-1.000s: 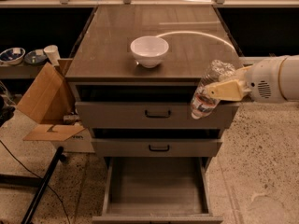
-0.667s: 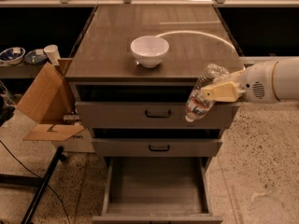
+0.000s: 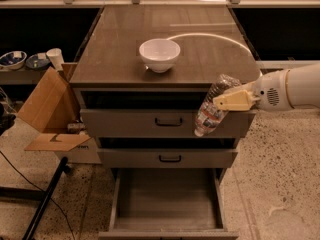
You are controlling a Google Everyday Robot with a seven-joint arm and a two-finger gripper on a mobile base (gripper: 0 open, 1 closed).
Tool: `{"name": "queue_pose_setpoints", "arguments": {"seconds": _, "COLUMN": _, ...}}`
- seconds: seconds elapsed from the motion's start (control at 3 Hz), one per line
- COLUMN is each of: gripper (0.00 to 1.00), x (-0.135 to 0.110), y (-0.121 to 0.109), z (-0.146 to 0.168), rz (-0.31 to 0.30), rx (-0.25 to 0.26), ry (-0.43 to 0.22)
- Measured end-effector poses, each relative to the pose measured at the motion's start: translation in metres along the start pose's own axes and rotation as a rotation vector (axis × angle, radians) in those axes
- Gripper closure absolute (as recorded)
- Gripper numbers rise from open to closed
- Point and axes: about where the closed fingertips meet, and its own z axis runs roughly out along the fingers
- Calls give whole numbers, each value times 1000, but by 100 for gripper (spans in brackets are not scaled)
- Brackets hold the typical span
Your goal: Place water bottle into bottom drawer
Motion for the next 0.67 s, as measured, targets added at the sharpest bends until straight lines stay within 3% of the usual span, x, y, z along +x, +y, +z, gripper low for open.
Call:
{"name": "queue_pose_setpoints", "arguments": {"seconds": 0.33, "gripper": 100, "x": 9, "y": -2, "z": 6, "rz": 0, "rx": -23, "ry": 32}}
{"name": "queue_pose_setpoints", "arguments": {"seconds": 0.67, "gripper": 100, "x": 37, "y": -8, "z": 21, "rz": 48, "rx": -67, "ry": 53}}
